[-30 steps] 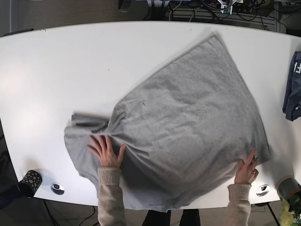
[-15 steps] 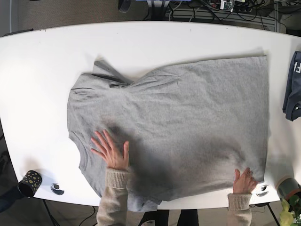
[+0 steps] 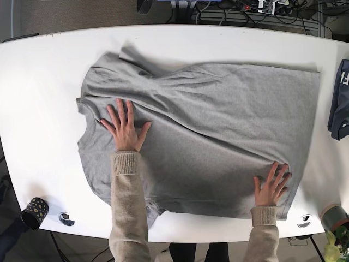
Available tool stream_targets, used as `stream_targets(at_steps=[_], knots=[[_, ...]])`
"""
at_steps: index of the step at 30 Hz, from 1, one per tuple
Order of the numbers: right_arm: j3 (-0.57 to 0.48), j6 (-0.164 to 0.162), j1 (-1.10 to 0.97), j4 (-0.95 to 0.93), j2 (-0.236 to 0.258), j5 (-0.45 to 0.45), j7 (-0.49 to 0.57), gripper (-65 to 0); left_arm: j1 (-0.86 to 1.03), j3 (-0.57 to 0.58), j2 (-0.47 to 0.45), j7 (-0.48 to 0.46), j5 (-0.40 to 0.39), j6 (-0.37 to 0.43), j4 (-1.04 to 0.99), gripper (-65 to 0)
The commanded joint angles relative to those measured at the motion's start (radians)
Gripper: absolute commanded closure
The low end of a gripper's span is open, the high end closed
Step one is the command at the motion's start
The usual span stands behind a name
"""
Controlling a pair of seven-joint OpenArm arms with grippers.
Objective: Fold the T-shirt properly
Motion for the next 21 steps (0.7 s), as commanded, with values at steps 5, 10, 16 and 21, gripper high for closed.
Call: stream_targets(at_steps=[5,10,16,21], knots=[[0.084,0.005,-0.073,0.136,-0.015,0.062,-0.036,-16.6,0.041,-0.001,0.000,-0.023,-0.005,0.004,0.062,-44.4],[0.120,0.005,-0.073,0.201,-0.016,0.073,-0.041,-16.6,0.011,-0.003,0.000,-0.024,-0.005,0.004,0.062,-44.4],[0.138,0.005,-0.043,0.271,-0.018,0.073,-0.042,-16.6,-0.067,-0.003,0.000,-0.024,-0.006,0.004,0.062,-44.4],[0.141,0.005,0.014,0.296,-0.018,0.073,-0.042,-16.6,-0.121,-0.003,-0.006,-0.024,-0.094,0.004,0.062,-44.4]])
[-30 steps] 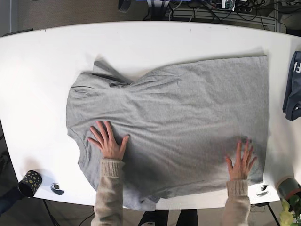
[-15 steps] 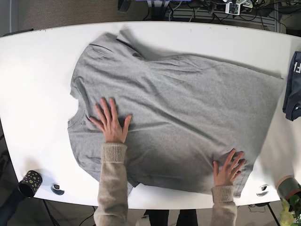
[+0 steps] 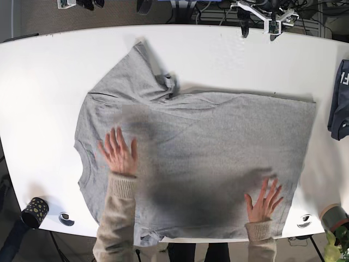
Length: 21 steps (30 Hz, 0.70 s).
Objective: Fold the T-shirt properly
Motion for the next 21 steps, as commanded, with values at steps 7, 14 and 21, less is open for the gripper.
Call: stream_targets(at_steps=[7,14,21], knots=[[0.004,0.002,0.074,0.031,0.004,0.008,0.015,-16.6,-0.077,-0.066,0.008,-0.021,-0.099,0.000,0.015,-44.4],[0.001,0.002,0.193,0.038,0.001,0.017,-0.097,-16.6,-0.152,-0.142,0.028,-0.016,-0.099,0.000,0.010,-44.6],[0.040,0.003,0.283,0.058,-0.001,0.220,-0.265,-17.3,-0.189,-0.171,0.025,-0.014,-0.094,0.000,0.007,-44.6]])
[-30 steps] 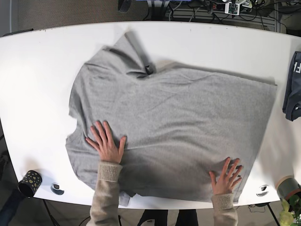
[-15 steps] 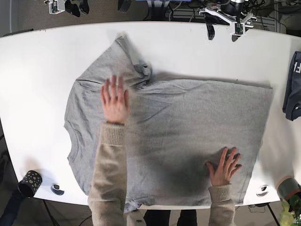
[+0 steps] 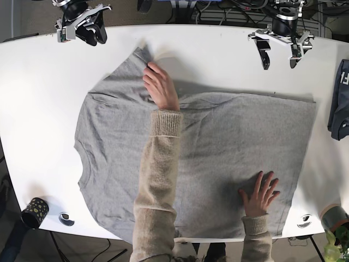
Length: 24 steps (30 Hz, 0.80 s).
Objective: Fold the T-shirt properly
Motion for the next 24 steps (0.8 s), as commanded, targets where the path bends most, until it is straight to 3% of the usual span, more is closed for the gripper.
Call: stream_targets(at_steps=[1,4,8,10,16,24], knots=[[0.029,0.006,0.012,0.017,0.011,0.088,-0.033,-17.3,-0.002,-0.006,-0.003,-0.021,0.000,0.004,0.013,-44.7],[0.063,0.061,0.061,0.017,0.011,0.174,-0.133,-17.3,-0.019,-0.008,-0.003,-0.019,0.001,0.004,0.012,-44.9],[0.107,0.093,0.121,0.017,0.001,0.251,-0.273,-17.4,-0.021,-0.006,-0.003,-0.019,0.001,0.004,0.012,-44.7],[0.124,0.093,0.142,0.016,0.001,0.278,-0.329,-19.3,-0.022,-0.006,-0.003,-0.019,0.001,0.004,0.012,-44.7],[0.140,0.093,0.188,0.013,-0.022,0.315,-0.417,-38.7,-0.024,0.014,-0.003,0.014,0.001,0.003,0.010,-44.7],[0.130,0.093,0.253,-0.004,-0.043,0.326,-0.536,-41.5,-0.087,0.035,-0.005,0.129,0.000,0.003,-0.003,-44.6]])
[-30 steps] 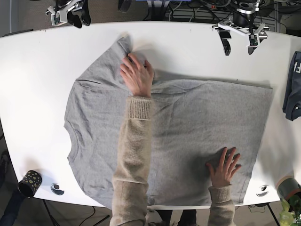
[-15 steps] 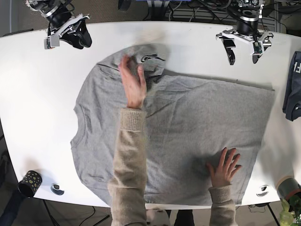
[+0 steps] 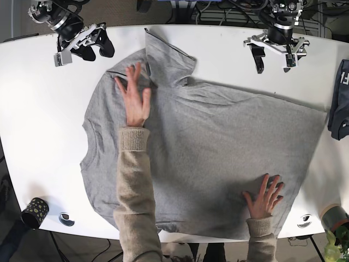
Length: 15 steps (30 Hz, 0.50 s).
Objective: Fold the T-shirt properly
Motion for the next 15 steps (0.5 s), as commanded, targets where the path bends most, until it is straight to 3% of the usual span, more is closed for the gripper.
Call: stream_targets(at_steps=[1,9,15], knots=[[0.004,0.013,0.019,-0.014,-0.018,0.035,-0.039,-41.5,0.003,-0.004,-0.004,-0.014,-0.005,0.003,0.004,-44.6],[0.004,0.013,0.086,-0.177,-0.030,0.137,-0.131,-41.7,-0.043,-0.002,-0.002,-0.011,-0.003,0.003,-0.002,-44.6],[0.002,0.013,0.086,-0.201,-0.030,0.154,-0.134,-41.7,-0.045,0.010,-0.004,-0.011,-0.003,0.001,-0.004,-44.7]])
